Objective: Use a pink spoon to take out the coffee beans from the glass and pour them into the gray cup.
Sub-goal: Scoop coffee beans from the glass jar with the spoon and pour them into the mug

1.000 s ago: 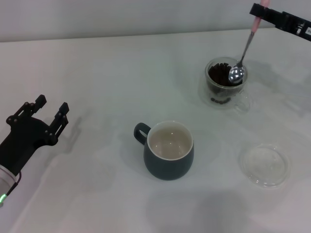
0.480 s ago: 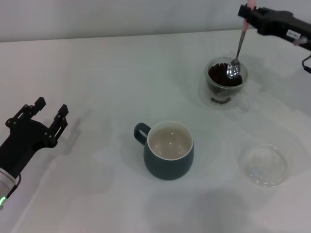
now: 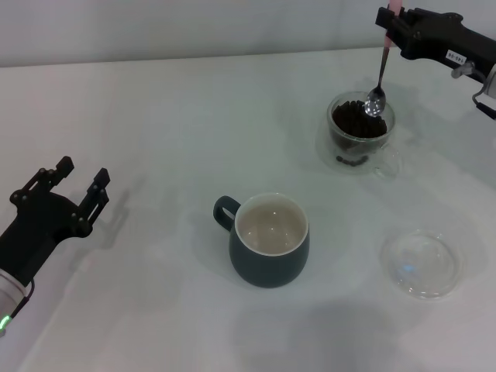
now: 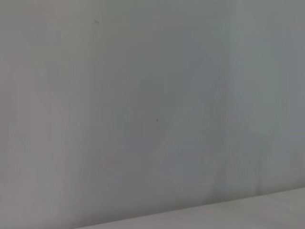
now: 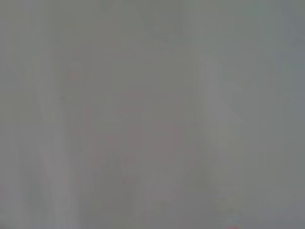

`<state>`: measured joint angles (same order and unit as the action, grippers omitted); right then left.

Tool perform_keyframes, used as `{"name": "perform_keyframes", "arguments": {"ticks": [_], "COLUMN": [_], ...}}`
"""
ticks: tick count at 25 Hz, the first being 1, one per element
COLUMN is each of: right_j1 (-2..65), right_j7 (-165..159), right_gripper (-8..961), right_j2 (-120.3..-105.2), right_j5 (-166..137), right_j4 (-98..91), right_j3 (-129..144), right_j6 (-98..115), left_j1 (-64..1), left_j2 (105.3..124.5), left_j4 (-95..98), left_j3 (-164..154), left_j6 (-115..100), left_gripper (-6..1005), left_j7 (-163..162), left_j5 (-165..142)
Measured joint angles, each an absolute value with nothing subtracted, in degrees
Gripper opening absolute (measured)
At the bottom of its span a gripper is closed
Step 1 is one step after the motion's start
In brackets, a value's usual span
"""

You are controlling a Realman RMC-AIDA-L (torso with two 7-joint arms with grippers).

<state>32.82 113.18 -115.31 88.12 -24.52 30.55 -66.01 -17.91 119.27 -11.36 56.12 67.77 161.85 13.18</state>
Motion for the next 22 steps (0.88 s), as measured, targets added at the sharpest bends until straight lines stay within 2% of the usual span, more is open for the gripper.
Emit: {"name": "perform_keyframes", "arguments": {"ticks": [11, 22], "right_j1": [34.8, 34.5], "right_j7": [118.4, 107.5], "right_gripper": [144, 145], "right_j2": [-115.40, -115.29], "right_j5": [90.1, 94.7], "right_j4": [-17.6, -16.6], "right_j3": [29.9, 30.2], "right_j6": [-61.1, -58.0], "left_j1": [-18.2, -18.6], "left_j2": [119.27, 119.27], "left_j4": [-12.0, -12.3], "left_j3": [56.2, 56.2], "left_j6": [67.8, 67.4], "left_gripper": [576, 576], "left_j7": [161.9, 161.9], "left_j5": [13.2, 13.2]}}
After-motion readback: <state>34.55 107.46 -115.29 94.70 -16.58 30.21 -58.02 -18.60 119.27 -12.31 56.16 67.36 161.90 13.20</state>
